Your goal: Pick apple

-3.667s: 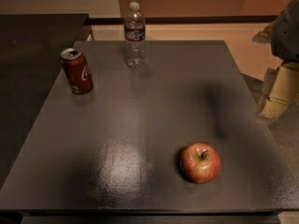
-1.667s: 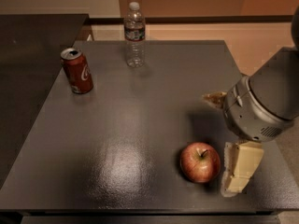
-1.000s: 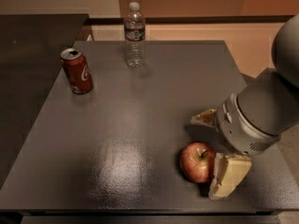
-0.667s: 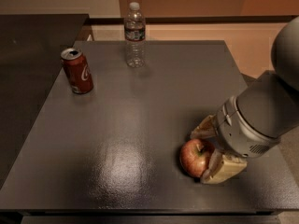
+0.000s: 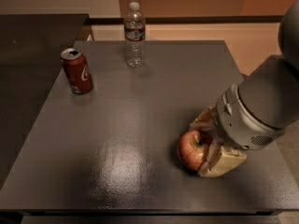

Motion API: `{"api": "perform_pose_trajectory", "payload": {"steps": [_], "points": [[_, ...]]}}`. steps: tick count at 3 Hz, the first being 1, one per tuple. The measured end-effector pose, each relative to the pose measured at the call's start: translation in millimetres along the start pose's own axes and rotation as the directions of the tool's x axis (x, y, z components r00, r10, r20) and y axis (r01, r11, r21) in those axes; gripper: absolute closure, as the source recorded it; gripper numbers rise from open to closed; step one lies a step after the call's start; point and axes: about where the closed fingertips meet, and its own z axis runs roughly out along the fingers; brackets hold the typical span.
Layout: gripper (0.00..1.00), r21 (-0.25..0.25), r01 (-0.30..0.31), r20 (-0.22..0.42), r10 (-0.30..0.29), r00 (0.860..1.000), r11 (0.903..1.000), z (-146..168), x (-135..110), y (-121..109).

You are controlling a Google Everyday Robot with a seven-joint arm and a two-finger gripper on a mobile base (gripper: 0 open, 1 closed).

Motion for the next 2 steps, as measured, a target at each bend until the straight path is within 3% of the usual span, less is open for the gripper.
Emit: {"api": "perform_pose_trajectory", "payload": {"steps": [1, 2], "points": [[1.00, 0.045, 0.000, -0.009, 0.001, 1.000, 0.9990, -27.9, -19.8, -14.3], [1.00, 0.139, -0.016, 0.007, 0.015, 1.000, 0.9901, -83.4, -50.2, -44.9]]}}
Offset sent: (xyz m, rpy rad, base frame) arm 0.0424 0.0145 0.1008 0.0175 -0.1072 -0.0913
